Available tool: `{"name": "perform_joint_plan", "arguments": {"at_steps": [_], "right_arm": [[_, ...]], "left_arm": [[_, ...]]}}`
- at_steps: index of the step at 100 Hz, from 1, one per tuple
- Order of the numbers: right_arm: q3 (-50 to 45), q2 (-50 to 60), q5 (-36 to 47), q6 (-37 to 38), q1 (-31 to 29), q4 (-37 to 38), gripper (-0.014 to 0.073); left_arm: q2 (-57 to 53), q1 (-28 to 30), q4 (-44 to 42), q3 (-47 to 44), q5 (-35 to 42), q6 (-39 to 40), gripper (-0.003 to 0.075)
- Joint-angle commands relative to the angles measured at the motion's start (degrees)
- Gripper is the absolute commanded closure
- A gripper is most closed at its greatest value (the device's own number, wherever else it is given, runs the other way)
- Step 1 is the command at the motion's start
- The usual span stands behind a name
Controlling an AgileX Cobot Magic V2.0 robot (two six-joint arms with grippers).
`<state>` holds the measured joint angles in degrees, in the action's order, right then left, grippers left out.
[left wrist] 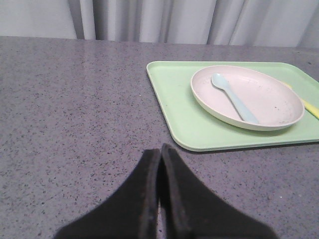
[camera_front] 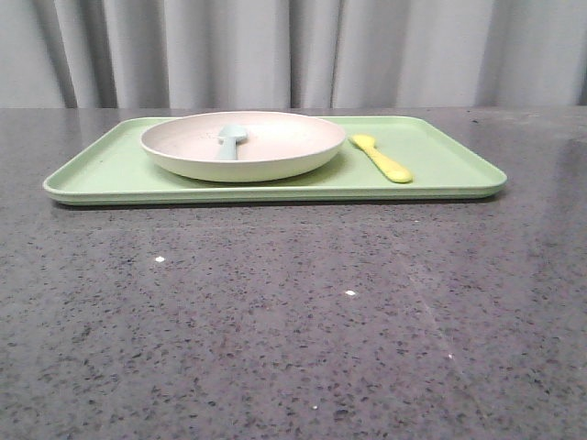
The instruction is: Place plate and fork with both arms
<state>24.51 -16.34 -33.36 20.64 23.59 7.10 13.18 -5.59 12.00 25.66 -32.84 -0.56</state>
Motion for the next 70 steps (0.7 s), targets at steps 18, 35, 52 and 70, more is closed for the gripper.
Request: {"name": "perform_joint_plan", "arguments": {"at_steps": [18, 35, 52, 70], "right_arm": [[0.3, 3.1, 5.0, -0.3, -0.3, 1.2, 0.0662], [0.2, 3.1, 5.0, -0.3, -0.3, 1.2, 0.0662], [0.2, 3.1, 5.0, -0.3, -0.3, 1.2, 0.0662], [0.2, 3.1, 5.0, -0.3, -0.3, 1.2, 0.0662]], "left_arm": [[-2.9, 0.0, 0.4, -0.8, 4.3, 0.6, 0.0741], [-2.9, 0.0, 0.4, -0.8, 4.3, 0.6, 0.0741], [-2.9, 0.0, 0.4, -0.8, 4.3, 0.6, 0.0741], [-2.9, 0.0, 0.4, -0.8, 4.3, 0.6, 0.0741]]}}
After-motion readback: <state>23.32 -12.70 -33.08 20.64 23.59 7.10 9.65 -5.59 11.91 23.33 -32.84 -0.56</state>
